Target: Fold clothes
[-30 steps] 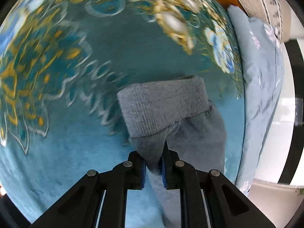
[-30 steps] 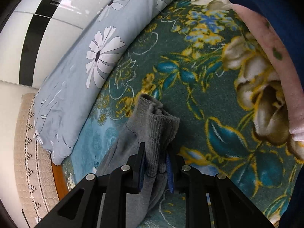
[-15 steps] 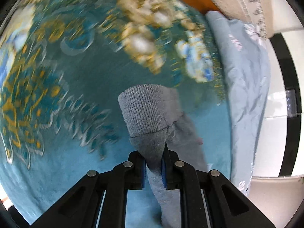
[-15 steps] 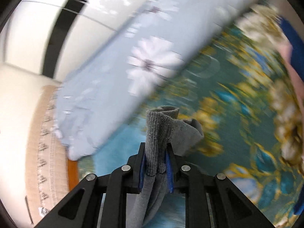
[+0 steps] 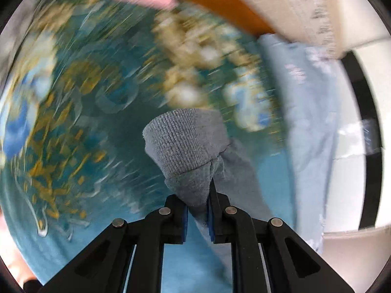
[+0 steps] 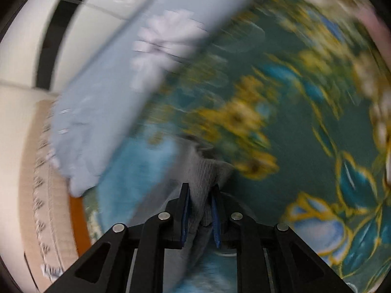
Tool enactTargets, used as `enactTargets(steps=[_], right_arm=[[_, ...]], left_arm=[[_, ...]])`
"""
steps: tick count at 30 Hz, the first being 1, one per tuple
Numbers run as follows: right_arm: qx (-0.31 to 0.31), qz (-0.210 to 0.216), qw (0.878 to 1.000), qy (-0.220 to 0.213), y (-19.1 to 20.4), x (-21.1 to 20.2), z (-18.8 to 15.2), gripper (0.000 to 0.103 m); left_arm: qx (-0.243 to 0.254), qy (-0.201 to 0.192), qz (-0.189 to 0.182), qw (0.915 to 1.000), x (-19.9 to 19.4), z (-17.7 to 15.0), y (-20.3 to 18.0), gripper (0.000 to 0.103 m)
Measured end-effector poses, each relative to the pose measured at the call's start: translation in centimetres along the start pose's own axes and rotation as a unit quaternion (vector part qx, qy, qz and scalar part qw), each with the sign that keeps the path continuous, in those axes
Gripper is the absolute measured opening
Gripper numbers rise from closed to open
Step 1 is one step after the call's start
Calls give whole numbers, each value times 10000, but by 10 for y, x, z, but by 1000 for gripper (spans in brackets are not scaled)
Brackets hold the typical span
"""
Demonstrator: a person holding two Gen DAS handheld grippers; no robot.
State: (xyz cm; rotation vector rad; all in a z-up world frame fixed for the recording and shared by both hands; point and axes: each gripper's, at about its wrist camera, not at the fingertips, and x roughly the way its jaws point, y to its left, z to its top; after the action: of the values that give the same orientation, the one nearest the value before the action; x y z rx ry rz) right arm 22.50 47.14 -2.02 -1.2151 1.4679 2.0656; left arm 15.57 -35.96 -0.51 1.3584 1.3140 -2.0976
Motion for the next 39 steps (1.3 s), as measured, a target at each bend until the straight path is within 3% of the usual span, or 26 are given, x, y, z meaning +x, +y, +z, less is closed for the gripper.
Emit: enactTargets(steps=[3,6,15,19,25,30,35,39], right_arm=[[167,-70,9998,33,-18,2,0,17],[60,-173,9998,-2,-19,1,4,17],[62,-386,9992,74,-14,8,12,17],[-181,-499,9985,96,-6,6,15,20],[-35,-459,9989,-81,-8,-14,25,22],[-198,-312,9989,-295,3,-36,31,22],[-332,96,9975,-610,31,-53,33,22],[-571,394,9958,-598,61,-53,25,22]], left_arm=[[-229,127,235,9994,15,-7,24,13],[-403,161,137,9990,17,-9,33,13],[-596,309,398,9969,29,-12,40,14],[-579,358,382,9969,24,-12,41,17],[-535,321,367,9974,9,-18,36,22],[-583,241,242,9977,-6,-19,34,31],[-620,102,62,9980,-24,-20,33,31],[-535,-69,-80,9985,-40,-20,23,31]])
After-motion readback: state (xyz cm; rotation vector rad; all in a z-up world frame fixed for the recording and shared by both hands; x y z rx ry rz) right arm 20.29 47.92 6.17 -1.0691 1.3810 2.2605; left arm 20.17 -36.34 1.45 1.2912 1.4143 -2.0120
